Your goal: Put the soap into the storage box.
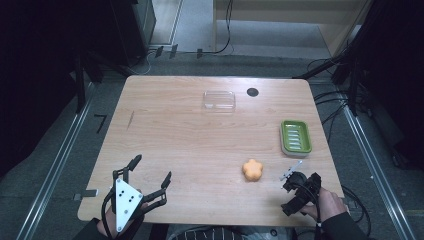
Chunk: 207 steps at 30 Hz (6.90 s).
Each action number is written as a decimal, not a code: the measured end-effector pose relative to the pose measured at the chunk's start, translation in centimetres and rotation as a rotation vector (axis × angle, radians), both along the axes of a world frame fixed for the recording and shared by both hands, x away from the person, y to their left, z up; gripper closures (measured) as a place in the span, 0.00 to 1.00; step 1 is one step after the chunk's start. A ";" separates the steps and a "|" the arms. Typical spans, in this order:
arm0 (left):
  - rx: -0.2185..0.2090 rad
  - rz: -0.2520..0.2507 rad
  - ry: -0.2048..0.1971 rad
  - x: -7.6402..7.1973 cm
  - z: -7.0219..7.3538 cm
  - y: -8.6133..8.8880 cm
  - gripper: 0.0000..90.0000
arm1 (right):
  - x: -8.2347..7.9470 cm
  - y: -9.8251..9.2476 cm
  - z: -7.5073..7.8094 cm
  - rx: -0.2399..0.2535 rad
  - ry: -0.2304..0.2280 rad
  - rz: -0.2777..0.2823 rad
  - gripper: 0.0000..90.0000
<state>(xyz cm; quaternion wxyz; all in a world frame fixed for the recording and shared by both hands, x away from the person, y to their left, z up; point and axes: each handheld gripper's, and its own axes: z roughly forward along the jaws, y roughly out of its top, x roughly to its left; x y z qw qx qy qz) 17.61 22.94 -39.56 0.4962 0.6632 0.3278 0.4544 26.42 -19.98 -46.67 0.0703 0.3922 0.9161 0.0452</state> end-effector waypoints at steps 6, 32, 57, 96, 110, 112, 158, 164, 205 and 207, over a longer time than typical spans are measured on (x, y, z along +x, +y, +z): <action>-0.005 0.006 0.001 0.0 0.0 0.2 0.14 | 0.2 0.3 0.1 0.001 -0.011 0.018 0.00; 0.009 0.020 0.021 -0.5 0.0 0.4 0.14 | 2.2 2.2 0.9 0.016 -0.058 0.112 0.00; 0.008 0.032 0.014 -0.8 0.0 0.7 0.14 | 5.1 5.2 1.3 0.030 -0.073 0.252 0.00; 0.009 0.024 0.016 -0.6 0.0 0.6 0.14 | 8.5 9.3 0.3 0.007 0.019 0.410 0.29; 0.007 0.024 0.014 -0.6 0.0 0.6 0.14 | 8.4 9.3 0.3 0.022 0.023 0.403 0.44; 0.005 0.025 0.013 -0.6 0.0 0.6 0.14 | 8.3 9.4 0.3 0.021 0.020 0.397 0.45; 0.001 0.028 0.006 -0.6 0.0 0.6 0.14 | 7.2 5.4 2.1 0.052 -0.059 0.167 0.45; 0.001 0.030 0.006 -0.6 0.0 0.6 0.14 | 7.1 4.9 2.3 0.050 -0.069 0.142 0.45; 0.003 0.027 0.007 -0.6 0.0 0.6 0.14 | 7.5 1.0 3.6 0.036 -0.138 -0.019 0.45; 0.004 0.026 0.007 -0.6 0.0 0.6 0.14 | 7.5 0.8 3.7 0.035 -0.141 -0.023 0.45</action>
